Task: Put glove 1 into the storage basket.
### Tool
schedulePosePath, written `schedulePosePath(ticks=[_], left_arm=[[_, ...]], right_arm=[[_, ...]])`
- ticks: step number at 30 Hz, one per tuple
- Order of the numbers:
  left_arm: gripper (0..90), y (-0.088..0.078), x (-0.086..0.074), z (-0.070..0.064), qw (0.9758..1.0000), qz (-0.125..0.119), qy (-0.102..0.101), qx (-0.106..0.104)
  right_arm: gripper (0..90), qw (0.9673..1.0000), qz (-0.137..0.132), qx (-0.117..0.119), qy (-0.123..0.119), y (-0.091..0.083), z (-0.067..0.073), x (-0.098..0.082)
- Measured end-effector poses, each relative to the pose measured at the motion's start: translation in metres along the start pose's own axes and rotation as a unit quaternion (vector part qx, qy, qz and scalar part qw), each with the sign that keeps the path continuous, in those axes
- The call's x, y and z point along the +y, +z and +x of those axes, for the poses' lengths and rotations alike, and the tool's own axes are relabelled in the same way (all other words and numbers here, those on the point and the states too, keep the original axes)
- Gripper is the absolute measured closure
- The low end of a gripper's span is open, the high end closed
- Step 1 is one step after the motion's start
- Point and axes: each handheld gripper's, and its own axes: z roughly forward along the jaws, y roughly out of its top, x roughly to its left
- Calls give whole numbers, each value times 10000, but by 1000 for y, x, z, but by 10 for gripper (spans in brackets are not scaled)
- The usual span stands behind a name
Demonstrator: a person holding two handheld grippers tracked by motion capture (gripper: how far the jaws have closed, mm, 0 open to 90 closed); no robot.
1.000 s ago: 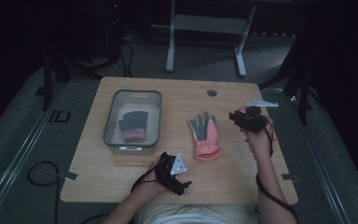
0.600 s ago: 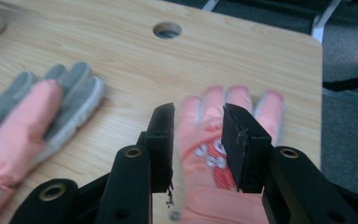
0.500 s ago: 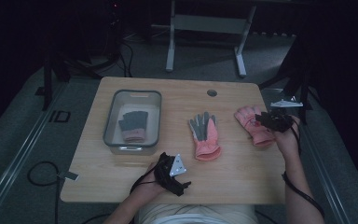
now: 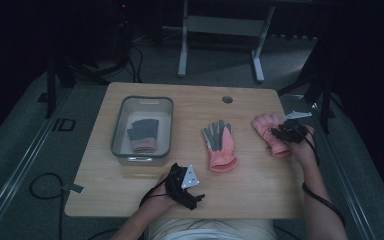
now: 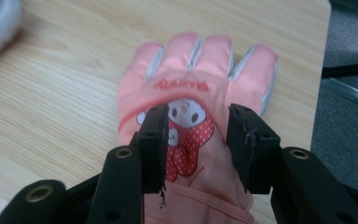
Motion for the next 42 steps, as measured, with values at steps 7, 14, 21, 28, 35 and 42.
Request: schedulePosePath(ticks=[7,14,21,28,35,42], left_arm=[[14,0,0,0,10000,-14,-6,34],[14,2,0,0,10000,24,22,12],[14,2,0,0,10000,38,22,17],[14,1,0,1,10000,32,9,48],[14,2,-1,1,10000,33,-20,57],[14,-2,-2,6,9999,-37,-89,128]], right_arm=[[606,9997,92,157,132,11,-1,-7],[716,9996,129,176,206,13,0,-8],[855,9985,188,-95,498,5,8,0],[862,9941,-138,-419,989,-30,25,19],[864,9898,-307,-515,1291,-58,52,36],[867,9861,-397,-504,1530,-67,75,32]])
